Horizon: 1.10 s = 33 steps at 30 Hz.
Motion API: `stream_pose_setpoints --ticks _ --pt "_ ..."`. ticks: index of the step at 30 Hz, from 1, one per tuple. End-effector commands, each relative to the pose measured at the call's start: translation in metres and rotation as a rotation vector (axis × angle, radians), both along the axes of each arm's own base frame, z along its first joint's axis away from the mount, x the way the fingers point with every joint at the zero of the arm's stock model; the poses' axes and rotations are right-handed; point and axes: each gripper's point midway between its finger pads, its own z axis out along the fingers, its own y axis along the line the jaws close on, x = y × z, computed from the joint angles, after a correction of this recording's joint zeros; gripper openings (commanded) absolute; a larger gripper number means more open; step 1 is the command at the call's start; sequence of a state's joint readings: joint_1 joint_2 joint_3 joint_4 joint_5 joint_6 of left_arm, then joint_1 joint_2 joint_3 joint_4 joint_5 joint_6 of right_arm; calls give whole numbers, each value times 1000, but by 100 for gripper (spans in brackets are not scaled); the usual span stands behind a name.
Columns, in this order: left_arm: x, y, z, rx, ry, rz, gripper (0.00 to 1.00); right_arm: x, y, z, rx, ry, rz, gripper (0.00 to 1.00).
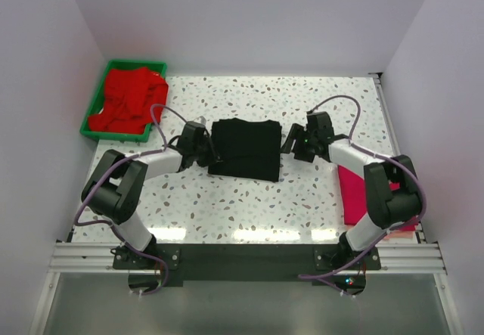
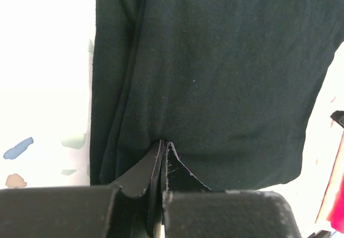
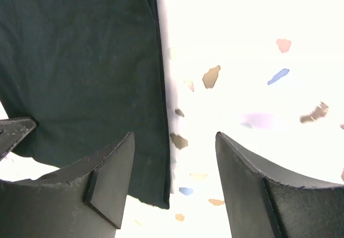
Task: Fold and stack the t-shirts
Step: Fold the tshirt
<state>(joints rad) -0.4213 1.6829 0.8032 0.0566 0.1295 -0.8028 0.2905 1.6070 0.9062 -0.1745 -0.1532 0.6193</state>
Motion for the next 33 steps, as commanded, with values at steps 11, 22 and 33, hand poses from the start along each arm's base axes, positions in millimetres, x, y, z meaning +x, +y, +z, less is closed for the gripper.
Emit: stream_pose_setpoints --ticks 11,22,33 --pt "-1 -1 -5 28 39 -53 0 15 43 -38 125 63 57 64" --pt "3 -6 1 12 34 -54 0 15 62 -60 50 95 35 54" --pt "14 -9 25 13 3 -66 0 19 35 -65 -128 93 -53 0"
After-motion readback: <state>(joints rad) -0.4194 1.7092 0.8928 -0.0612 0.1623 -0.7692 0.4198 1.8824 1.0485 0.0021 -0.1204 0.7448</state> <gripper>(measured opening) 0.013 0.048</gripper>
